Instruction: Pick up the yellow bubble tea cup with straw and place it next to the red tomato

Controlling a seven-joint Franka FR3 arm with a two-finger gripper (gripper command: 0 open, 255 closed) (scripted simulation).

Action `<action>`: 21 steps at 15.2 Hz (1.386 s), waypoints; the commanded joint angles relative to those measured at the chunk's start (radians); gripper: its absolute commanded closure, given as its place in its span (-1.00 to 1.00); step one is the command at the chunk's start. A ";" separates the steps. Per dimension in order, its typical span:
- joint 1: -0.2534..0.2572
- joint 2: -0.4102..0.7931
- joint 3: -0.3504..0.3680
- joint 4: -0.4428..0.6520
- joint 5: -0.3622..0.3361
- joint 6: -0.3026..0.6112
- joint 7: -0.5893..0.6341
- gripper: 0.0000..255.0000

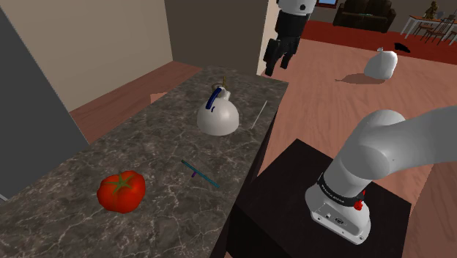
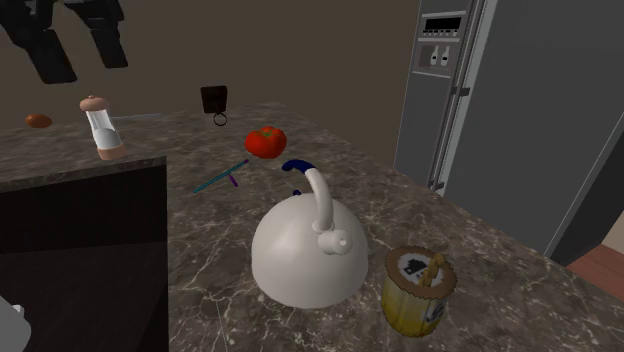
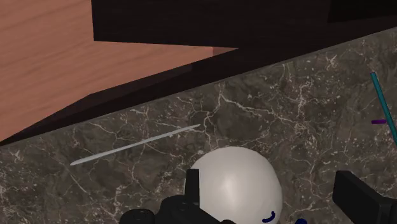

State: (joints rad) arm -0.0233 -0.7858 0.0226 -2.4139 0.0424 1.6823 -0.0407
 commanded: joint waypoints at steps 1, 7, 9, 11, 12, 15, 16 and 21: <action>0.000 0.000 0.000 0.000 0.000 0.000 0.000 -1.00; -0.019 0.223 -0.004 0.050 -0.009 0.159 0.012 -1.00; -0.025 0.301 -0.006 0.077 -0.012 0.205 0.016 -1.00; -0.031 0.380 -0.008 0.110 -0.015 0.246 0.021 -1.00; -0.033 0.419 -0.009 0.128 -0.016 0.265 0.023 -1.00; -0.041 0.538 -0.014 0.190 -0.021 0.314 0.031 -1.00; -0.043 0.577 -0.015 0.213 -0.022 0.328 0.033 -1.00; -0.054 0.775 -0.024 0.347 -0.027 0.381 0.045 -1.00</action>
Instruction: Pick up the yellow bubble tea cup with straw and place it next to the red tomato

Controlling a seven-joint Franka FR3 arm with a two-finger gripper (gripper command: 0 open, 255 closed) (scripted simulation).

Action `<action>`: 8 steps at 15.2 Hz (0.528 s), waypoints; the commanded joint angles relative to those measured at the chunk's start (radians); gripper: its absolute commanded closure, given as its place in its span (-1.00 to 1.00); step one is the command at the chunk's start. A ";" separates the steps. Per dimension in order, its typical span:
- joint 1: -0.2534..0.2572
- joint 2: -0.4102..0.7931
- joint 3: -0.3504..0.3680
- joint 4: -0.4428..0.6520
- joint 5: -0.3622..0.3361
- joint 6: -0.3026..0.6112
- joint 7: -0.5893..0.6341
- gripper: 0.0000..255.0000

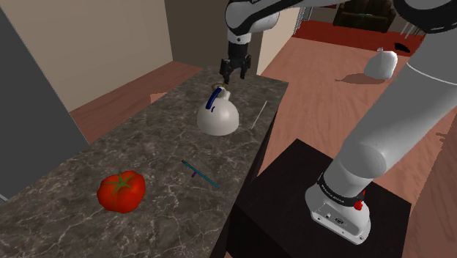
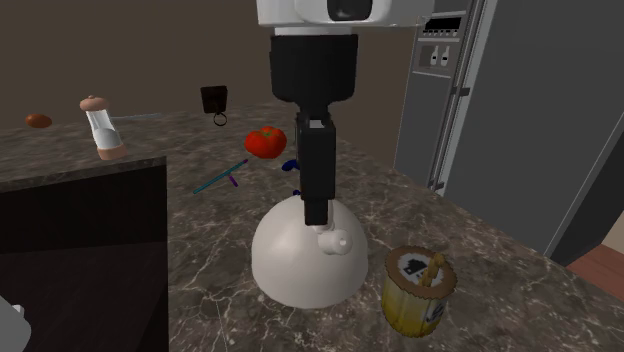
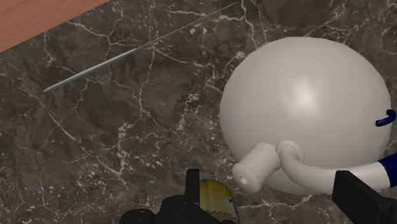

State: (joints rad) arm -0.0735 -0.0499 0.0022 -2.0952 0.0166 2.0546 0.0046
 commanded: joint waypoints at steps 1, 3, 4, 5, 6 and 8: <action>-0.006 0.079 -0.006 0.059 -0.002 0.015 0.002 -1.00; -0.010 0.159 -0.010 0.124 -0.002 0.025 0.006 -1.00; -0.012 0.198 -0.012 0.158 -0.002 0.028 0.008 -1.00; -0.014 0.238 -0.014 0.194 -0.002 0.030 0.010 -1.00; -0.016 0.279 -0.016 0.231 -0.002 0.031 0.011 -1.00; -0.020 0.360 -0.020 0.311 -0.001 0.028 0.015 -1.00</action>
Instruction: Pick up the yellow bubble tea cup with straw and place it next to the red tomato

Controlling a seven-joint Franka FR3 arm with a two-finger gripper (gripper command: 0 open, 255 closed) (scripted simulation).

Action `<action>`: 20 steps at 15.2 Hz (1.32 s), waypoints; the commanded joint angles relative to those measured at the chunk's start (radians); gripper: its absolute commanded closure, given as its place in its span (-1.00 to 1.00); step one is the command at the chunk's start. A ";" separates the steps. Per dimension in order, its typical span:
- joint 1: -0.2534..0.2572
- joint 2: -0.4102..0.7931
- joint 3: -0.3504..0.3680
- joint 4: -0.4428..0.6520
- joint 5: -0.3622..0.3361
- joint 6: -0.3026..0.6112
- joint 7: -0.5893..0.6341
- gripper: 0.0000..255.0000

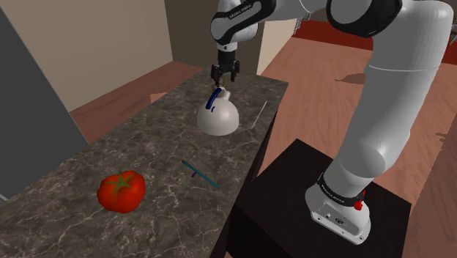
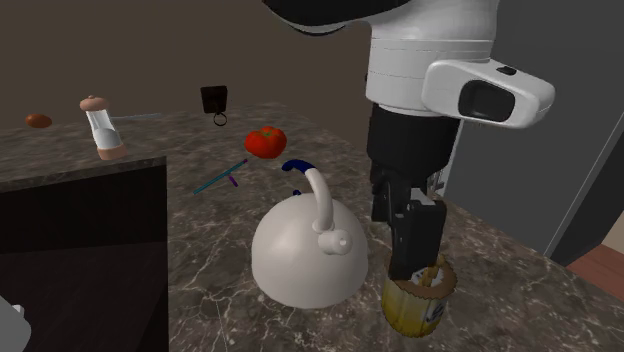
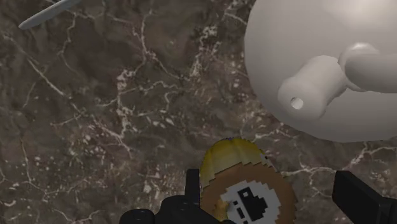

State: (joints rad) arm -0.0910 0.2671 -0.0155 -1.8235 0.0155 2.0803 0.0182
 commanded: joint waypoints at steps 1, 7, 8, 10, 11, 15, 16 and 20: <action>-0.004 0.061 -0.003 0.057 0.001 0.001 0.002 -1.00; -0.003 0.093 -0.003 0.020 0.002 0.070 0.001 -1.00; -0.003 0.100 -0.003 0.015 0.002 0.082 0.001 -1.00; -0.003 0.103 -0.002 0.012 0.002 0.088 0.001 -1.00; -0.003 0.103 -0.002 0.012 0.002 0.088 0.001 -1.00; -0.003 0.103 -0.002 0.012 0.002 0.088 0.001 -1.00; -0.003 0.103 -0.002 0.012 0.002 0.088 0.001 -1.00; -0.003 0.103 -0.002 0.012 0.002 0.088 0.001 1.00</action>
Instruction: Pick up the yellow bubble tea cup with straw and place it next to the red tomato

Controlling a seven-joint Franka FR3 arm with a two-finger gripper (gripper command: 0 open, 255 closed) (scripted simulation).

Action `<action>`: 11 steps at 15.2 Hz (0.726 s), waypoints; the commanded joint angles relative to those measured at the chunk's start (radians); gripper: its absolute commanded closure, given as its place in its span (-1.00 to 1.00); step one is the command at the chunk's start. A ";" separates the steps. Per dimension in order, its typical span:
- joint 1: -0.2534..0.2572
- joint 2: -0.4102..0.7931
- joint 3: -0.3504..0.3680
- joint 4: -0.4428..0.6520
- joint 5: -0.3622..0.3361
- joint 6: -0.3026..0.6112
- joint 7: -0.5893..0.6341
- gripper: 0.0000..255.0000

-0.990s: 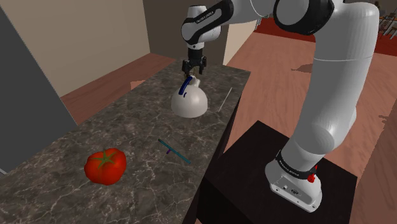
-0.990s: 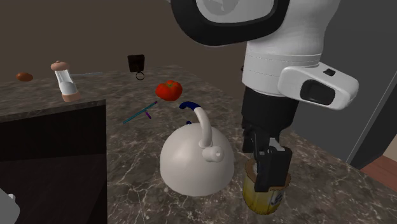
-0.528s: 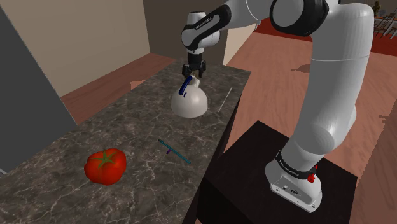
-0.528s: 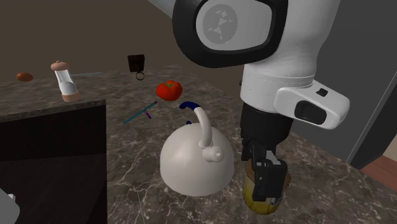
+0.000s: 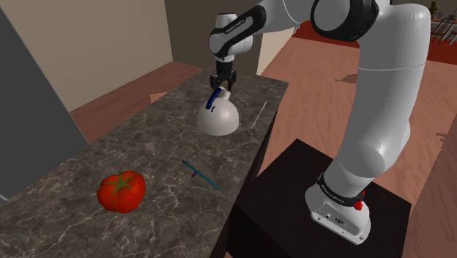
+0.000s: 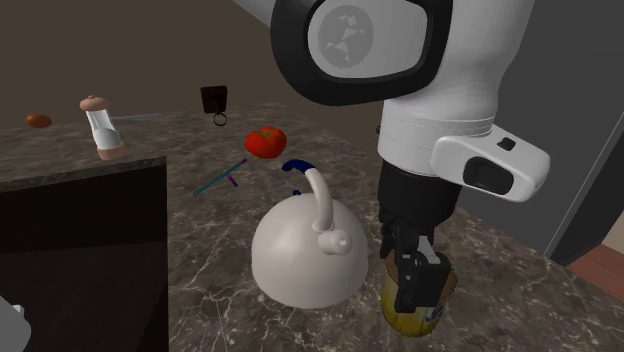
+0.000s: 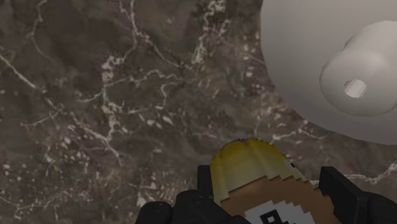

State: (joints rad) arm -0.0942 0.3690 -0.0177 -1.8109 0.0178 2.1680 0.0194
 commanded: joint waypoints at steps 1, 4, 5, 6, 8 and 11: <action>0.000 0.001 0.000 -0.001 0.000 0.000 0.000 1.00; 0.000 0.001 0.000 -0.001 0.000 0.000 0.000 1.00; 0.000 0.000 0.000 -0.002 0.000 0.001 0.000 1.00; 0.000 0.001 0.000 -0.001 0.000 0.001 0.000 1.00; 0.000 -0.011 0.000 0.009 -0.001 -0.022 0.000 1.00; 0.000 -0.029 -0.001 0.026 -0.001 -0.056 0.001 1.00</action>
State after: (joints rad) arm -0.0952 0.3456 -0.0187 -1.7904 0.0169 2.1226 0.0188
